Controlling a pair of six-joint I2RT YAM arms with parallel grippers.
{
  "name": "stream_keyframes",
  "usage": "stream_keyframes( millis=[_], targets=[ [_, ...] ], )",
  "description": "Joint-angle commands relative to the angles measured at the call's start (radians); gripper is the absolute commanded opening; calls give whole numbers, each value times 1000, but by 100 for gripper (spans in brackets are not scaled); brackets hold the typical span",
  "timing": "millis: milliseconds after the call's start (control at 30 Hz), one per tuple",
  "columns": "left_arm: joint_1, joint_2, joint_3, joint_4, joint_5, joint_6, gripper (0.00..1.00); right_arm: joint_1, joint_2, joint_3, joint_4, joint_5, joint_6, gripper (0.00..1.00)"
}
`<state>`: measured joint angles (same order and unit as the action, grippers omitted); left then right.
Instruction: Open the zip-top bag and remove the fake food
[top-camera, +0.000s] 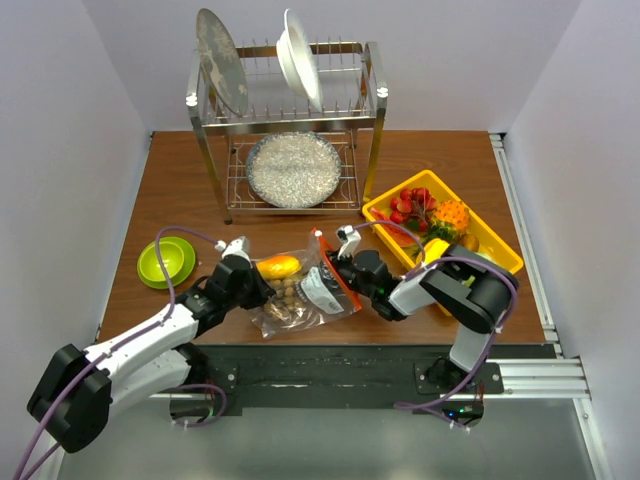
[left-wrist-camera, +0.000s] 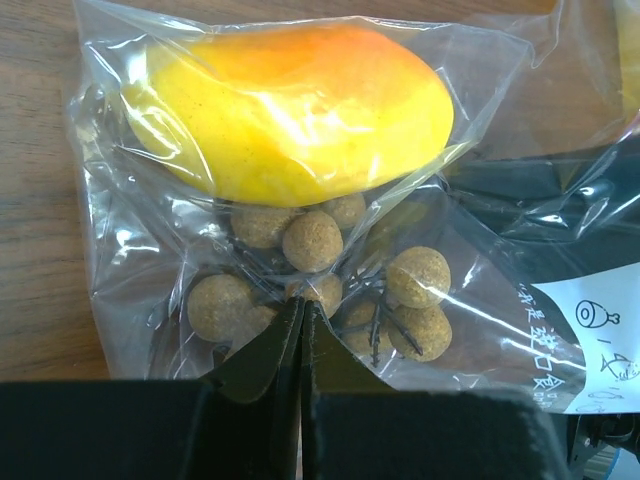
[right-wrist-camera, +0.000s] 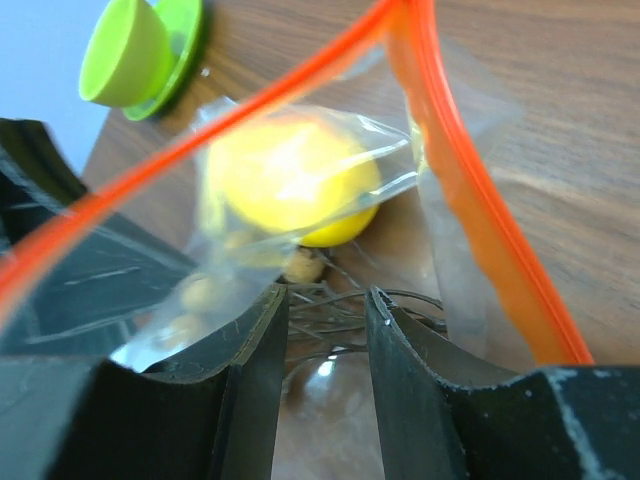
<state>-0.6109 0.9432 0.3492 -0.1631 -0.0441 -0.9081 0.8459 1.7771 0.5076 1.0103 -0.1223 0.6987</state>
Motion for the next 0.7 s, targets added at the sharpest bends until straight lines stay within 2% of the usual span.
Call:
stream_keyframes(
  millis=[0,200,367,500,667],
  targets=[
    [-1,25,-13,-26,-17,5,4,4,41,61,91,33,-30,41],
    [3,54,-4,-19,-45,24,4,4,4,74,-25,93,-73,40],
    [20,88,28,-16,-69,51,4,12,-79,88,-235,118,-84,39],
    [20,103,53,-18,-76,66,4,13,-145,57,-304,116,-22,39],
    [20,112,51,2,-59,67,2,15,-163,103,-418,92,56,39]
  ],
)
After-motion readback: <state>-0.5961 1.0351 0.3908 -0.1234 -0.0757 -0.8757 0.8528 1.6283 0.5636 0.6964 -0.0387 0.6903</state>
